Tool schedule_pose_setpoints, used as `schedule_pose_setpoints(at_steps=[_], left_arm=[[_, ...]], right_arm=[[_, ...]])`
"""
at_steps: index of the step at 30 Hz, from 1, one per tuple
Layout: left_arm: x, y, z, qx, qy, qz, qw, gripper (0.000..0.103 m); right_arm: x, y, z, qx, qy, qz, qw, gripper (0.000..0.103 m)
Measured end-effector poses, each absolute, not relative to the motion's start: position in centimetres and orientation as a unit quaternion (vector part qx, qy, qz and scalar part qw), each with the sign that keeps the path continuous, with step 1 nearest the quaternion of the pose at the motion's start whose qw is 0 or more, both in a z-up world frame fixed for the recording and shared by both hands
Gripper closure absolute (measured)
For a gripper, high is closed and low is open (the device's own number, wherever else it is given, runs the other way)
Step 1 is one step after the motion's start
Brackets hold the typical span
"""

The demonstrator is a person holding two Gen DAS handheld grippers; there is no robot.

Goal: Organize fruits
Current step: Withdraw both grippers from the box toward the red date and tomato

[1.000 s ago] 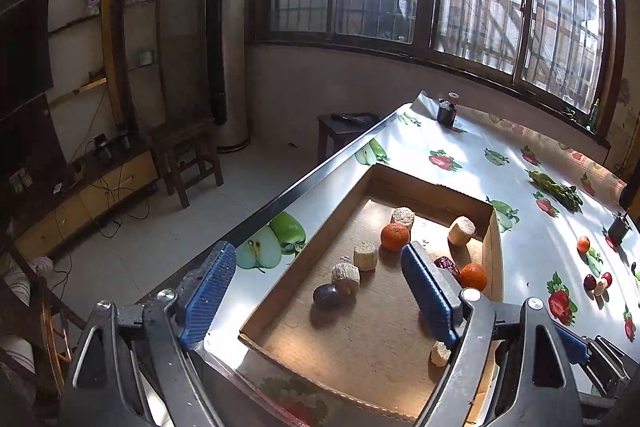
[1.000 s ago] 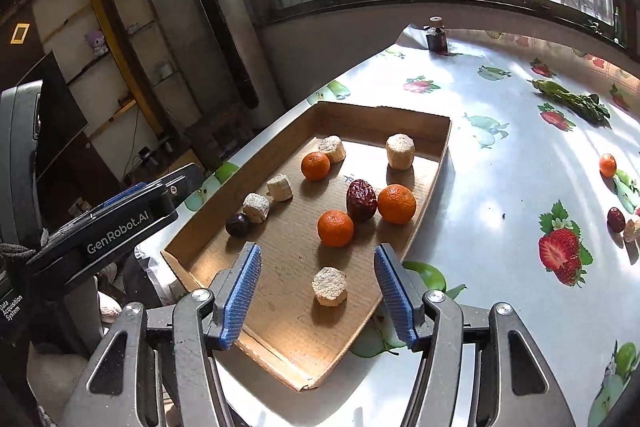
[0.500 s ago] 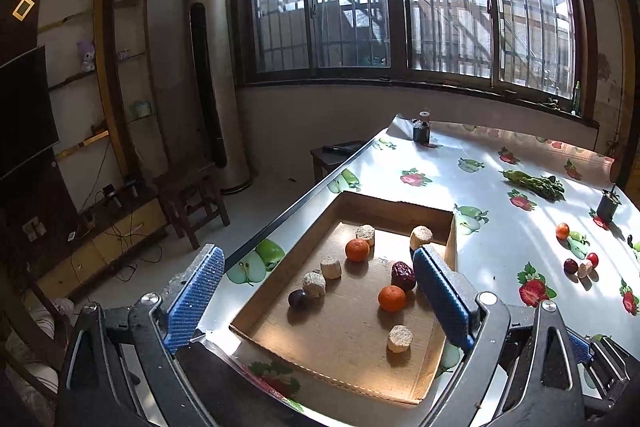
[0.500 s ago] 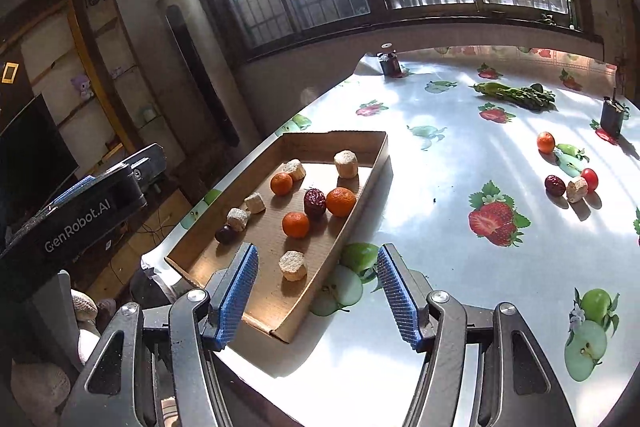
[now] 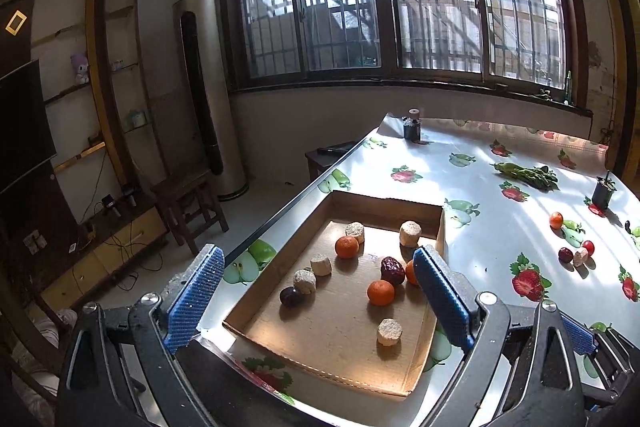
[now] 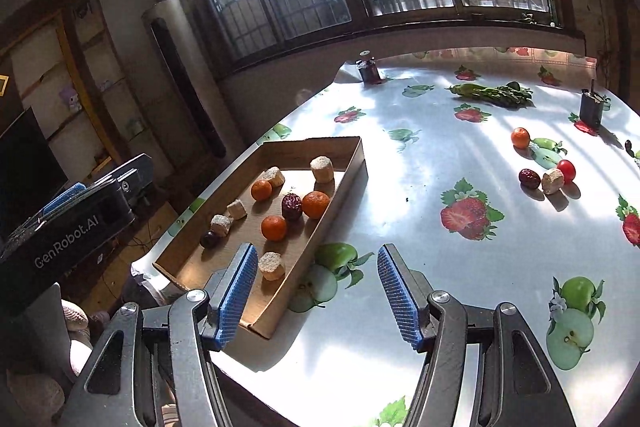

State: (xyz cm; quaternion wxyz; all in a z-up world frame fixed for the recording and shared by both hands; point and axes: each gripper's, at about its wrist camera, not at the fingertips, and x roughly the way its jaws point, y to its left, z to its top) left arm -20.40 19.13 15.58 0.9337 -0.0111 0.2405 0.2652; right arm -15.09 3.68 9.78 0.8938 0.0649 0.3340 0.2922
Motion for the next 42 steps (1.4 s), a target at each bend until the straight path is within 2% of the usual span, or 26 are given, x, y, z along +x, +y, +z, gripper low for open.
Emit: schedule_pose_setpoints(at_steps=[17, 26, 31, 33, 35, 40, 41, 42], left_arm=[[-17.9, 17.4, 14.3, 0.011, 0.267, 0.242, 0.933, 0.008], [-14.6, 14.5, 14.1, 0.036, 0.287, 0.196, 0.937, 0.007], [-11.7, 12.3, 14.9, 0.027, 0.298, 0.137, 0.944, 0.007], [-9.8, 11.0, 14.8, 0.017, 0.313, 0.097, 0.944, 0.008], [-7.7, 9.6, 14.2, 0.009, 0.332, 0.067, 0.941, 0.008], [-3.0, 4.8, 11.0, 0.028, 0.377, -0.011, 0.926, 0.008], [-2.0, 4.0, 10.3, 0.031, 0.383, -0.023, 0.923, 0.008], [-1.1, 3.4, 9.7, 0.031, 0.387, -0.035, 0.921, 0.008]], right_arm=[[-12.6, -0.3, 9.2, 0.084, 0.347, 0.245, 0.901, 0.035], [-9.6, -11.2, 10.8, 0.083, 0.332, 0.132, 0.930, 0.035], [-7.4, -19.9, 14.1, 0.080, 0.303, 0.037, 0.949, 0.035], [-6.1, -22.8, 15.4, 0.082, 0.300, 0.005, 0.950, 0.028], [-4.8, -24.7, 16.0, 0.083, 0.301, -0.014, 0.950, 0.027], [-0.5, -25.7, 12.5, 0.094, 0.358, -0.002, 0.929, 0.028], [0.3, -25.4, 11.3, 0.106, 0.373, 0.013, 0.922, 0.030], [1.2, -25.0, 10.3, 0.120, 0.386, 0.030, 0.914, 0.036]])
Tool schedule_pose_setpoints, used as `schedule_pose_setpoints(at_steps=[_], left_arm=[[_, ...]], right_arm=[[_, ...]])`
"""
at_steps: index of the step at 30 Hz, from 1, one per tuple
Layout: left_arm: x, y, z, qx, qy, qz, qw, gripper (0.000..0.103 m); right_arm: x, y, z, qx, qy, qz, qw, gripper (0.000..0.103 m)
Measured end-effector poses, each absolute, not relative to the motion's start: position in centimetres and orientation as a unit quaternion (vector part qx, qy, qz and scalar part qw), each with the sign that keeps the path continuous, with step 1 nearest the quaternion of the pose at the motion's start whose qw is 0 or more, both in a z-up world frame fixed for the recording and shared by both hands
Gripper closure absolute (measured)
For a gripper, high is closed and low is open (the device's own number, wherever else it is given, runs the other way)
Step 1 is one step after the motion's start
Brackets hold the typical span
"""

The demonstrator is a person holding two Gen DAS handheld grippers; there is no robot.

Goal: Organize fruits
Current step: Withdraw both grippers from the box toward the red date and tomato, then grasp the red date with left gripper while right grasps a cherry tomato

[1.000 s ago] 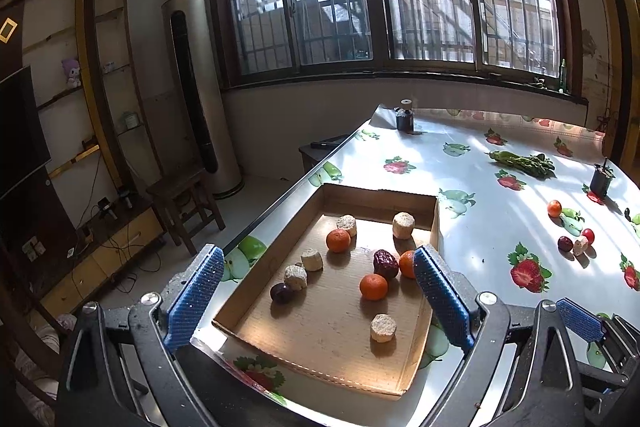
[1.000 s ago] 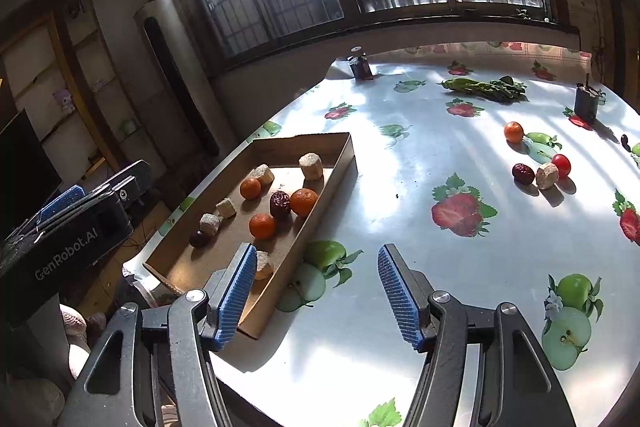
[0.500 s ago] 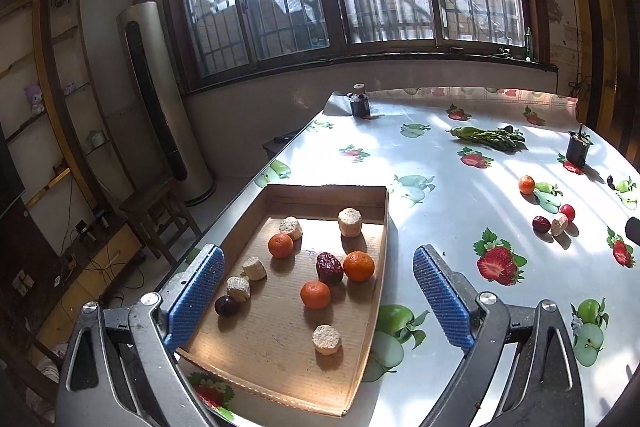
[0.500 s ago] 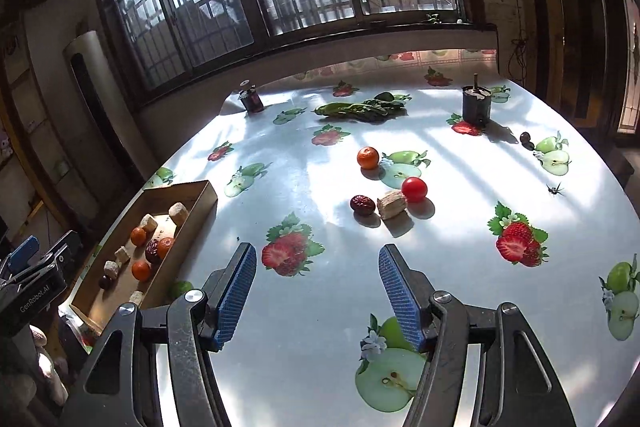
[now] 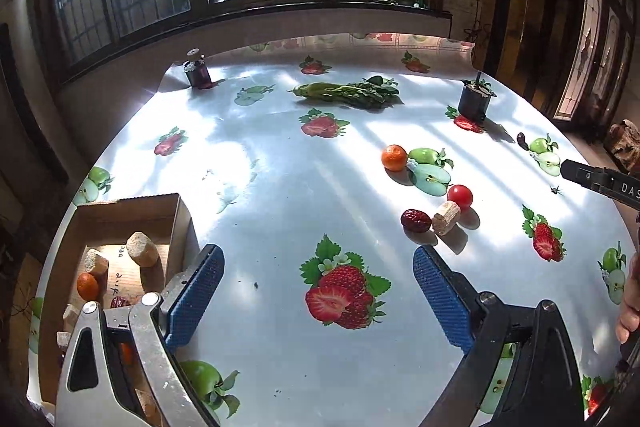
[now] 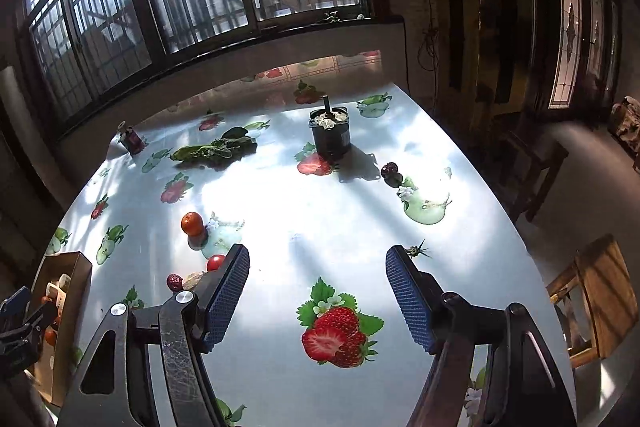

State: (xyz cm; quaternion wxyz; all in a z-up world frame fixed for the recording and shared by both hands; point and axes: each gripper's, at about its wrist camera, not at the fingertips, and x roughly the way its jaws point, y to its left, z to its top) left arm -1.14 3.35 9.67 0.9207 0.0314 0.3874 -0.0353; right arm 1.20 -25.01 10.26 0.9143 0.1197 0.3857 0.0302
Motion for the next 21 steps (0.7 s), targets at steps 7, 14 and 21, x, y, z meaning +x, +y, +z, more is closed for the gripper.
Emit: schedule_pose_setpoints(at_steps=[7, 14, 21], left_arm=[[3.2, 0.8, 4.8, 0.001, 0.442, -0.110, 0.890, 0.048], [5.4, -0.6, 3.5, -0.012, 0.432, -0.158, 0.888, 0.049], [6.8, -2.2, 2.1, -0.009, 0.432, -0.199, 0.880, 0.049]], right_arm=[[7.0, -19.2, 4.9, 0.152, 0.449, 0.114, 0.873, 0.051], [9.4, -16.2, 2.9, 0.146, 0.460, 0.127, 0.867, 0.051], [9.5, -16.9, 2.2, 0.153, 0.469, 0.123, 0.861, 0.068]])
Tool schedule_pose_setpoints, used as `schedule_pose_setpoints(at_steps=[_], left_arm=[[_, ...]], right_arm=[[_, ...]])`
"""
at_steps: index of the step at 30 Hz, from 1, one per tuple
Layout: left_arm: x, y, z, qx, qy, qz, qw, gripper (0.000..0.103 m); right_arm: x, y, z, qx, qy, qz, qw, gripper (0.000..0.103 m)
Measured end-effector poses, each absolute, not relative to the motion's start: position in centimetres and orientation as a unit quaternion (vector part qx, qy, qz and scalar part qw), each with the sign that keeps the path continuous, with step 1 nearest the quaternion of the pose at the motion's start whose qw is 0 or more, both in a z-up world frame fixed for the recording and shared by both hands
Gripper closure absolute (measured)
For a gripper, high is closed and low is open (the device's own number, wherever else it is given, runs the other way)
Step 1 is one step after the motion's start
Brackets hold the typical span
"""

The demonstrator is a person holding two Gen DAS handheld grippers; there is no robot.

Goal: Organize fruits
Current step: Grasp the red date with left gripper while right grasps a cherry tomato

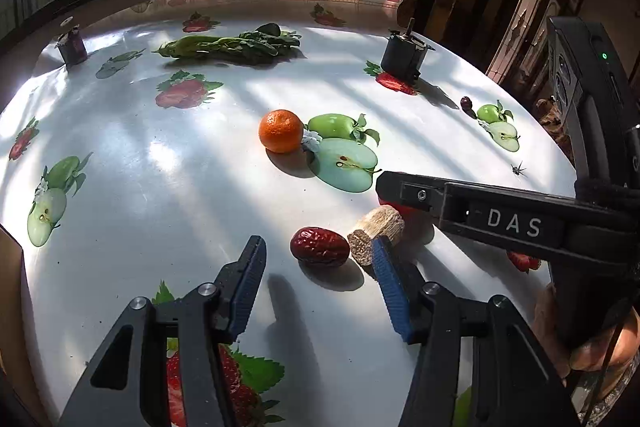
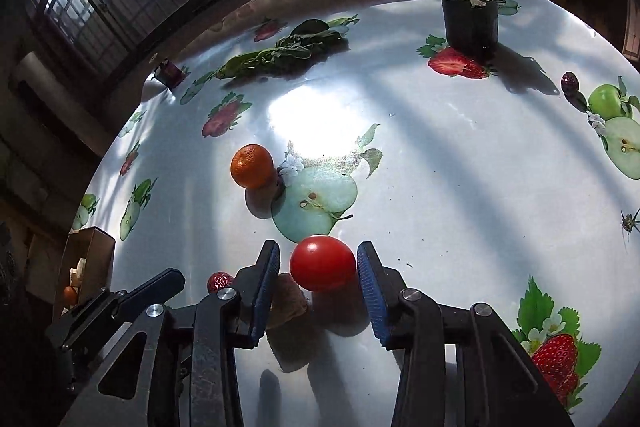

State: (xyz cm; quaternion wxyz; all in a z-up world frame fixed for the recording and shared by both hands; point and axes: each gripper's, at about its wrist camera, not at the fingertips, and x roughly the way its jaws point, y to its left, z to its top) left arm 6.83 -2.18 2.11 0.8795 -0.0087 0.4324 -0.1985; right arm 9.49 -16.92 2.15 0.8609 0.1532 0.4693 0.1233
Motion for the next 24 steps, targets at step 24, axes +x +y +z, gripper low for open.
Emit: schedule_pose_setpoints(at_steps=[24], left_arm=[[-0.1, 1.4, 6.8, -0.025, 0.387, -0.171, 0.906, 0.072]], right_arm=[[8.1, -19.3, 3.8, 0.222, 0.422, 0.147, 0.867, 0.068]])
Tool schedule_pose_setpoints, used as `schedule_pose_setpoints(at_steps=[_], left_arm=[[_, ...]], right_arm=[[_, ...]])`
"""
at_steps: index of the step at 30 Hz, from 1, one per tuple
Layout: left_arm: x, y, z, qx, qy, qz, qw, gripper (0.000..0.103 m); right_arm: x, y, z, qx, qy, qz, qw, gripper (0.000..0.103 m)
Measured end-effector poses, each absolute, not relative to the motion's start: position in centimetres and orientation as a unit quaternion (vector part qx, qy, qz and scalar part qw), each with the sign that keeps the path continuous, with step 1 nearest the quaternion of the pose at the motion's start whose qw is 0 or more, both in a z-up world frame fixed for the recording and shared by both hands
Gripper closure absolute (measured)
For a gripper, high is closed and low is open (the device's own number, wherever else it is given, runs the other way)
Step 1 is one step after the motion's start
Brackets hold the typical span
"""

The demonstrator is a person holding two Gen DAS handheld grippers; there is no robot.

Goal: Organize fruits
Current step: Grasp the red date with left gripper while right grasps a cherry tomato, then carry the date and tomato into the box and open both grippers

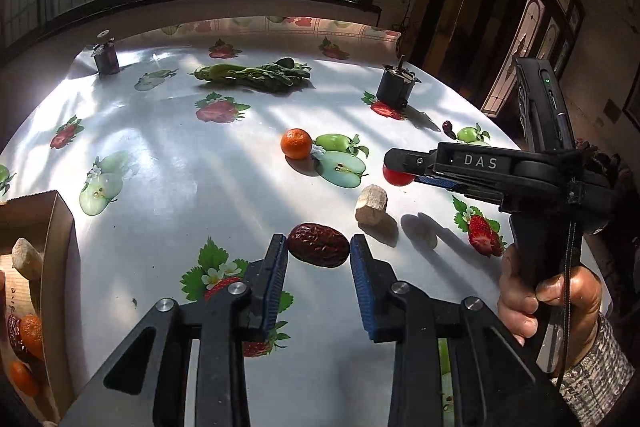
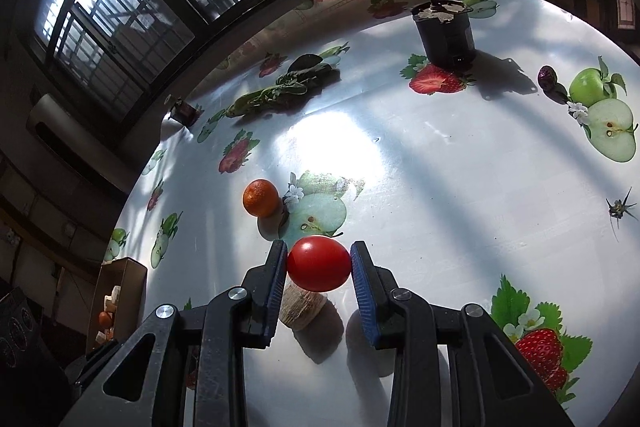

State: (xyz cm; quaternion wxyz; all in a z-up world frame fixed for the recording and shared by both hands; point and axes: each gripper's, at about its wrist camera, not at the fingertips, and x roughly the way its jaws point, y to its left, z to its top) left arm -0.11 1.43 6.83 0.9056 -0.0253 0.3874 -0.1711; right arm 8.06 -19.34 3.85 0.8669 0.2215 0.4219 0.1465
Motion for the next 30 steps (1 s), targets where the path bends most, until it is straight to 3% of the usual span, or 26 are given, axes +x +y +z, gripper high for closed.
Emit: schedule_pose_setpoints(at_steps=[8, 18, 30], left_arm=[[-5.6, 7.3, 9.5, -0.054, 0.347, -0.140, 0.926, 0.072], [-7.6, 11.1, 8.4, -0.105, 0.345, -0.124, 0.924, 0.072], [-11.9, 18.0, 9.5, -0.126, 0.315, -0.051, 0.939, 0.072]], right_arm=[[4.8, -17.7, 4.7, 0.202, 0.422, 0.147, 0.872, 0.068], [-3.9, -16.7, 4.9, 0.193, 0.424, 0.145, 0.873, 0.068], [-6.2, -9.7, 8.1, 0.132, 0.419, 0.196, 0.876, 0.068]])
